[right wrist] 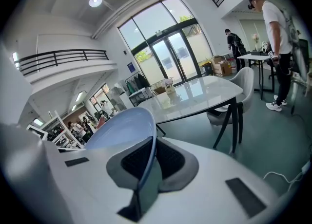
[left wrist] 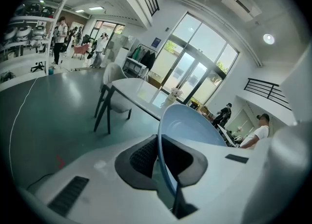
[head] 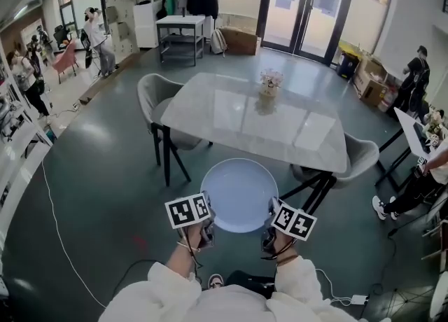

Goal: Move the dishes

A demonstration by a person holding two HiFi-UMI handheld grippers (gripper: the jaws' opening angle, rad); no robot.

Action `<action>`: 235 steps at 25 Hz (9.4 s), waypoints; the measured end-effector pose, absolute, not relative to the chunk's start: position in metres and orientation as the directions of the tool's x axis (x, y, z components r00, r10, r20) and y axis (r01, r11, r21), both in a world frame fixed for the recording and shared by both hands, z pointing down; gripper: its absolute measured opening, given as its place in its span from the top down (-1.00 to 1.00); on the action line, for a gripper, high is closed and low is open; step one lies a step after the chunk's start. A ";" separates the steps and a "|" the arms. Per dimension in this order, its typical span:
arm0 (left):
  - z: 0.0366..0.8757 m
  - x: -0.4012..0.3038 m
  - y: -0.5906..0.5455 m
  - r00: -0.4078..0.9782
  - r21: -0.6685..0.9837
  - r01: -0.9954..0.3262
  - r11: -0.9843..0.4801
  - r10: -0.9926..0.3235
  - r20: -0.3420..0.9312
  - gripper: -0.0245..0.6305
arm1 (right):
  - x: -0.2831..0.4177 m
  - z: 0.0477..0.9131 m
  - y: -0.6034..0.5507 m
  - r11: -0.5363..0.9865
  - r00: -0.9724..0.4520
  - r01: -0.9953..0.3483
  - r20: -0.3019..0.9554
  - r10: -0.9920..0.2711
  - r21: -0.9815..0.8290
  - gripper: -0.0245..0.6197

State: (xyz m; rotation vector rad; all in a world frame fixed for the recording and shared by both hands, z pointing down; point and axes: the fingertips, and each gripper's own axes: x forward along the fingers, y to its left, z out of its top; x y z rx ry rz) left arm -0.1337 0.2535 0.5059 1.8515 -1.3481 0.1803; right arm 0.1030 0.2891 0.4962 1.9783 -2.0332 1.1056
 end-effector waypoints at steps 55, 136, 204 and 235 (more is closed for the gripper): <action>0.511 -0.046 -0.001 0.358 0.474 -0.879 -0.058 -0.736 0.574 0.86 | 0.192 0.509 0.020 -0.062 -0.218 -0.885 0.528 -0.821 -0.461 0.70; 0.583 -0.053 -0.331 0.443 0.495 -0.866 -0.072 -0.569 0.693 0.86 | 0.179 0.560 -0.285 -0.239 -0.103 -0.890 0.682 -0.724 -0.388 0.70; 0.692 -0.084 -0.446 0.287 0.399 -0.914 0.077 -0.571 0.769 0.85 | 0.149 0.685 -0.411 -0.146 -0.236 -0.903 0.749 -0.619 -0.405 0.70; 0.665 -0.083 -0.443 0.277 0.368 -0.929 0.029 -0.602 0.749 0.57 | 0.162 0.661 -0.409 -0.142 -0.214 -0.906 0.719 -0.661 -0.399 0.44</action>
